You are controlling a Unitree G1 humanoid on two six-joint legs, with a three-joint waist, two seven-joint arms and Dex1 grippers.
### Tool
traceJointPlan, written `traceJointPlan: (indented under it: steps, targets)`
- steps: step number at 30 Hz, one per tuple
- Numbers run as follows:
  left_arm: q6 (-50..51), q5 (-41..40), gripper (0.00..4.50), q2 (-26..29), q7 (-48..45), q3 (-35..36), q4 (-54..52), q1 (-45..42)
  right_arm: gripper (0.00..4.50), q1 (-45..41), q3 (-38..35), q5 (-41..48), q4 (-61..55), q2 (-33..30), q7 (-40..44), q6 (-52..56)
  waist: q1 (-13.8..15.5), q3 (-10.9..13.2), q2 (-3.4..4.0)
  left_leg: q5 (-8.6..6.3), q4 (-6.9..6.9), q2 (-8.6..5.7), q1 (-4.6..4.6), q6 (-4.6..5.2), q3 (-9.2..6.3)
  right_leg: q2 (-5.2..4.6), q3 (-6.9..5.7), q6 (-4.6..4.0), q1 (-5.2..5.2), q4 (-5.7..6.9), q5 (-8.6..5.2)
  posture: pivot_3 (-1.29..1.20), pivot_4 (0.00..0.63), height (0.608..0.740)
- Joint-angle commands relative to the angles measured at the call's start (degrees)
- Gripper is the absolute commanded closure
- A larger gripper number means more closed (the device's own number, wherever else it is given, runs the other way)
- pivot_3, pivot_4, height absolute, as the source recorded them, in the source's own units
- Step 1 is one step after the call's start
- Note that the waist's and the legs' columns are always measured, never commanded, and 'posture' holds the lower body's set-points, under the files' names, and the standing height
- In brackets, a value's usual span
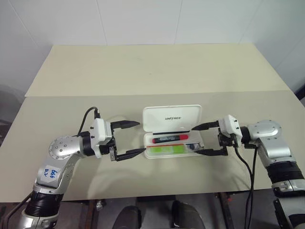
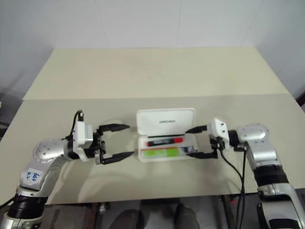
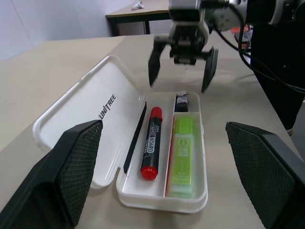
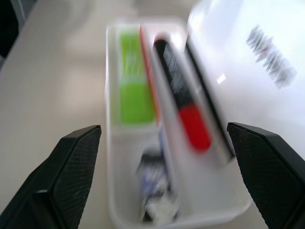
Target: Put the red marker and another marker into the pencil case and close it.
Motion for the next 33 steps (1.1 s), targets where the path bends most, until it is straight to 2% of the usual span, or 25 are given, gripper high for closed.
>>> traceJointPlan:
  steps: [1,7,10,14,24,28,33]
  targets:
    - [-1.2,-0.9,0.07,0.6,-0.6,1.8,-0.4,0.4,0.03,2.6,-4.3,2.4,-4.7,-2.4,-1.8,2.2,0.0,0.0,0.00,0.00,0.00,-0.01,0.00,0.00,0.00,-0.01,0.00,0.00,0.00,0.00,0.00,0.00,0.150,0.740]
    - [-1.7,-1.8,0.07,1.5,-1.8,4.7,1.5,1.2,0.03,9.0,-9.9,3.6,-6.5,-5.7,-3.6,2.8,-0.1,0.0,0.00,-0.01,-0.03,-0.01,0.01,0.00,0.06,-0.02,-0.02,0.00,0.00,-0.01,0.00,0.00,0.150,0.740]
    - [-3.0,-2.0,0.07,2.1,-3.3,5.9,3.6,0.4,0.03,9.6,-12.1,3.4,-5.2,-6.7,-4.4,2.4,-0.2,0.0,-0.01,-0.01,-0.02,-0.01,0.04,0.01,0.13,-0.02,0.00,0.00,0.00,-0.01,0.00,0.00,0.150,0.740]
    - [-3.5,-3.1,0.99,2.2,-4.5,7.1,4.8,0.5,0.00,9.3,-13.9,3.0,-4.5,-6.9,-6.5,2.0,-0.3,0.0,-0.02,0.00,-0.02,0.03,0.09,0.00,0.19,-0.01,0.00,0.00,0.01,-0.03,0.00,0.00,0.150,0.740]
    - [-3.7,-3.4,4.44,1.4,-4.4,7.1,4.5,2.1,0.00,10.7,-14.5,3.3,-7.4,-6.9,-9.3,3.3,-0.1,0.0,-0.02,-0.01,-0.02,0.04,0.04,0.01,0.15,-0.01,-0.04,0.00,0.00,-0.03,0.00,0.00,0.150,0.740]
    - [-7.2,-1.5,4.48,-0.4,-2.6,7.5,7.5,1.2,0.00,10.3,-14.1,3.1,-7.3,-6.9,-9.7,3.2,-0.1,0.0,-0.02,-0.02,-0.02,0.03,0.05,0.02,0.17,-0.02,-0.04,0.00,0.00,-0.03,0.00,0.00,0.150,0.740]
    - [-12.2,4.5,4.48,-4.2,5.8,7.7,14.2,-1.5,0.00,10.2,-14.2,3.0,-7.2,-7.0,-9.9,2.8,-0.1,0.0,-0.06,-0.01,-0.01,0.03,0.05,0.01,0.19,-0.01,-0.04,0.00,0.01,-0.03,0.00,0.00,0.150,0.740]
